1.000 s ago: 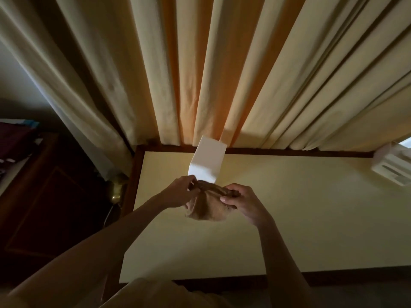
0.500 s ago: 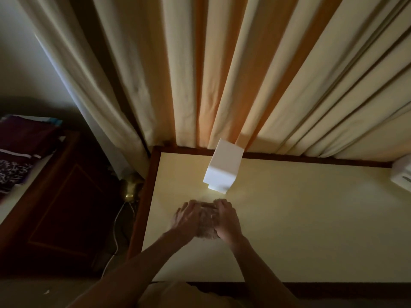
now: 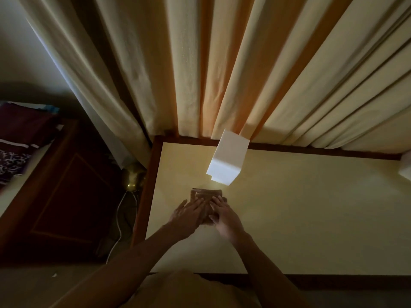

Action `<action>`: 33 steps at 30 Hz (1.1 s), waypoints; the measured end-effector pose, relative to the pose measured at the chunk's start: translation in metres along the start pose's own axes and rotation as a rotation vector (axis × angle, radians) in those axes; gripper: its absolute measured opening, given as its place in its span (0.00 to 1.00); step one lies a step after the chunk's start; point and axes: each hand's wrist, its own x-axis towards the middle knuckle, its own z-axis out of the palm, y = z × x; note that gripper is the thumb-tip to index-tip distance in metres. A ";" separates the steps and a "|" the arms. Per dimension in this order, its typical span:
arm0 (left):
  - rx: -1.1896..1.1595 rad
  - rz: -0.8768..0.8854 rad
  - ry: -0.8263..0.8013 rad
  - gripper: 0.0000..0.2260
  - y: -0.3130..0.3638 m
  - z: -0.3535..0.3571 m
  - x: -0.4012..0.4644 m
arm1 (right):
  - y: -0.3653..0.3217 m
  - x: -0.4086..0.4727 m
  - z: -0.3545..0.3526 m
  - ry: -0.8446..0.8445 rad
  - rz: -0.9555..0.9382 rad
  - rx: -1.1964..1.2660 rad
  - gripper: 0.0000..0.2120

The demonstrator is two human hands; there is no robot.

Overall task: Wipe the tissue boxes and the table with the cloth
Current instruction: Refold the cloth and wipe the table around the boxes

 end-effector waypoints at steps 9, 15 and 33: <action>-0.695 -0.198 0.267 0.23 0.009 -0.083 0.041 | -0.013 0.018 -0.104 0.705 -0.048 0.214 0.02; -0.819 -0.289 0.254 0.25 0.019 -0.158 0.089 | -0.019 0.050 -0.138 0.615 0.338 0.439 0.28; -0.836 -0.405 0.332 0.06 0.016 -0.143 0.077 | 0.026 0.086 -0.170 0.179 0.101 0.413 0.20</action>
